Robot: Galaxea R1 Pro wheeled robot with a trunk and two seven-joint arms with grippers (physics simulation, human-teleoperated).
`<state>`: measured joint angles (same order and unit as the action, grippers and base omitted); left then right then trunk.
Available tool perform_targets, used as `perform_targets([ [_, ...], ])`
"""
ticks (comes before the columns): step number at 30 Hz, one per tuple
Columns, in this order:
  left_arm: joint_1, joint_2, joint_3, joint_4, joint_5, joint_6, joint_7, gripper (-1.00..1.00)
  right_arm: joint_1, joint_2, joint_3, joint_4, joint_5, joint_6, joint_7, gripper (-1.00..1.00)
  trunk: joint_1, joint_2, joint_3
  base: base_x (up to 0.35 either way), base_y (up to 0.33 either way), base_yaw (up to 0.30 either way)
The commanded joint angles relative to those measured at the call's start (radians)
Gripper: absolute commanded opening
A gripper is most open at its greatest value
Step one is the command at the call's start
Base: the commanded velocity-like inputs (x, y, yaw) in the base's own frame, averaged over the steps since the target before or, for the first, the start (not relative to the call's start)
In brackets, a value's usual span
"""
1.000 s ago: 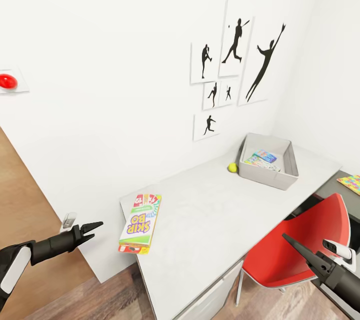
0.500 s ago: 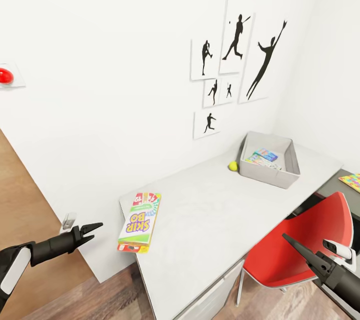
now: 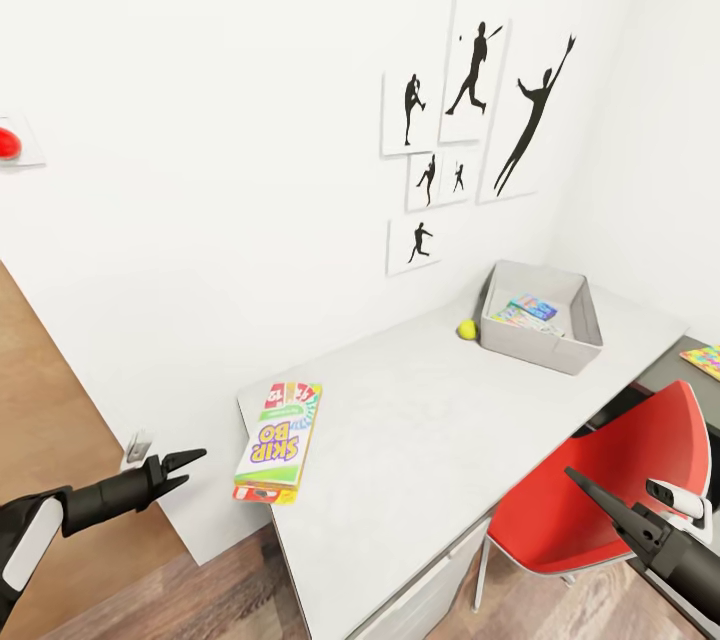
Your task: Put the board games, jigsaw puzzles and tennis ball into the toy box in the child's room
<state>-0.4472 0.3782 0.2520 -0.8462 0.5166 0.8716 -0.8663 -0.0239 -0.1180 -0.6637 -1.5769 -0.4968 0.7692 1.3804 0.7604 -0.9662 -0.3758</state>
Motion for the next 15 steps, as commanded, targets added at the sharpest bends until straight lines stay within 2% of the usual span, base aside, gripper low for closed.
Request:
perform_targets([
  [1,-0.001,0.0,0.001,0.002,0.0,0.005,0.0,1.0,-0.001,0.0,0.0,0.0,-0.003,0.009,0.002,1.0,0.0,-0.001,-0.001,0.0,0.0,0.0],
  [13,-0.001,-0.001,0.001,0.008,0.003,0.008,0.021,1.0,-0.001,0.0,0.0,0.0,-0.002,0.009,0.002,1.0,0.0,-0.001,-0.001,0.0,0.0,0.0],
  [15,-0.001,-0.001,0.001,0.008,0.003,0.008,0.022,1.0,-0.001,0.0,0.0,0.0,-0.002,0.008,0.002,1.0,0.008,-0.015,-0.007,0.0,0.0,0.0],
])
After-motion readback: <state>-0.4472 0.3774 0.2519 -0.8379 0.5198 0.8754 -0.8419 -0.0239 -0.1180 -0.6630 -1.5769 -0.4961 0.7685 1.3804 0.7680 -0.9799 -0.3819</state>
